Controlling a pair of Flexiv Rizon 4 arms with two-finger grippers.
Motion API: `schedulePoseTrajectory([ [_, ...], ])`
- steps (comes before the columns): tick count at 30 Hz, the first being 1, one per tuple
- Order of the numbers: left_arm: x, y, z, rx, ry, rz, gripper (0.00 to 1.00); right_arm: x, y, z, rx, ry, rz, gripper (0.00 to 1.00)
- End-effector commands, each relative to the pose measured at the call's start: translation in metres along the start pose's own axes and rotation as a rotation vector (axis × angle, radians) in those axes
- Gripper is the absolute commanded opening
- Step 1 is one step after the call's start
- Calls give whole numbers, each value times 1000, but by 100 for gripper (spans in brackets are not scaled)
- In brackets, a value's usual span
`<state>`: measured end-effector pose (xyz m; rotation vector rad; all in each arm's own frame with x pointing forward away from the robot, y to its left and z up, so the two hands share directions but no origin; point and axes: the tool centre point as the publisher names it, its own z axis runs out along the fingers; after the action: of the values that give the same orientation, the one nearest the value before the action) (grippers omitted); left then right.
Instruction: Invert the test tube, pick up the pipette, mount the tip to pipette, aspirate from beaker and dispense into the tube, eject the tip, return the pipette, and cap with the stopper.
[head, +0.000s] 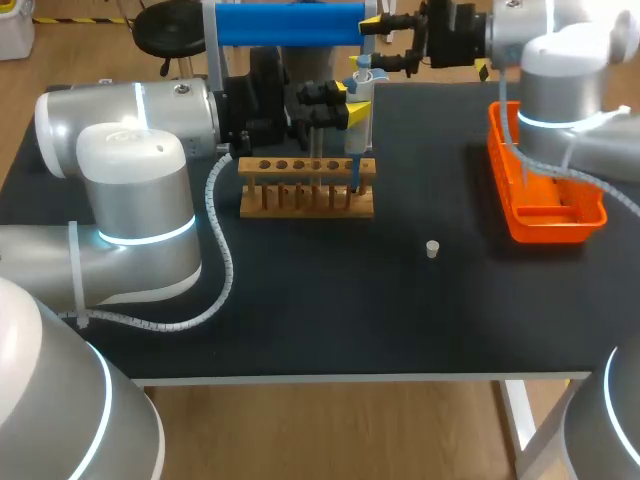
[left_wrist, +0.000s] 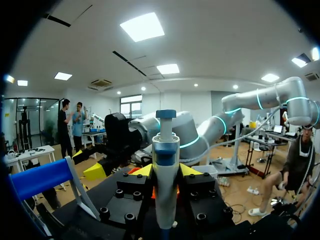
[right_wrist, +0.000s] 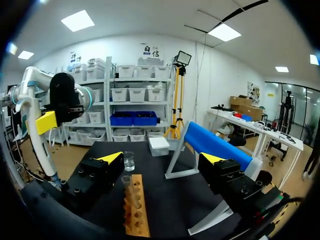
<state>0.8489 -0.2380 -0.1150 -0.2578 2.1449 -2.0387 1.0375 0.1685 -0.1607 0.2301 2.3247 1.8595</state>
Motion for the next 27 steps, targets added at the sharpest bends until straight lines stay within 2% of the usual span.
schedulePoseTrajectory([
  [1, 0, 1, 2, 5, -5, 1, 0, -11, 0, 13, 15, -17, 0, 100],
  [18, 0, 1, 2, 5, -5, 1, 0, -55, -5, 34, 44, -97, -10, 100],
  [27, 0, 1, 2, 5, -5, 1, 0, -63, -7, 39, 47, -113, -7, 100],
])
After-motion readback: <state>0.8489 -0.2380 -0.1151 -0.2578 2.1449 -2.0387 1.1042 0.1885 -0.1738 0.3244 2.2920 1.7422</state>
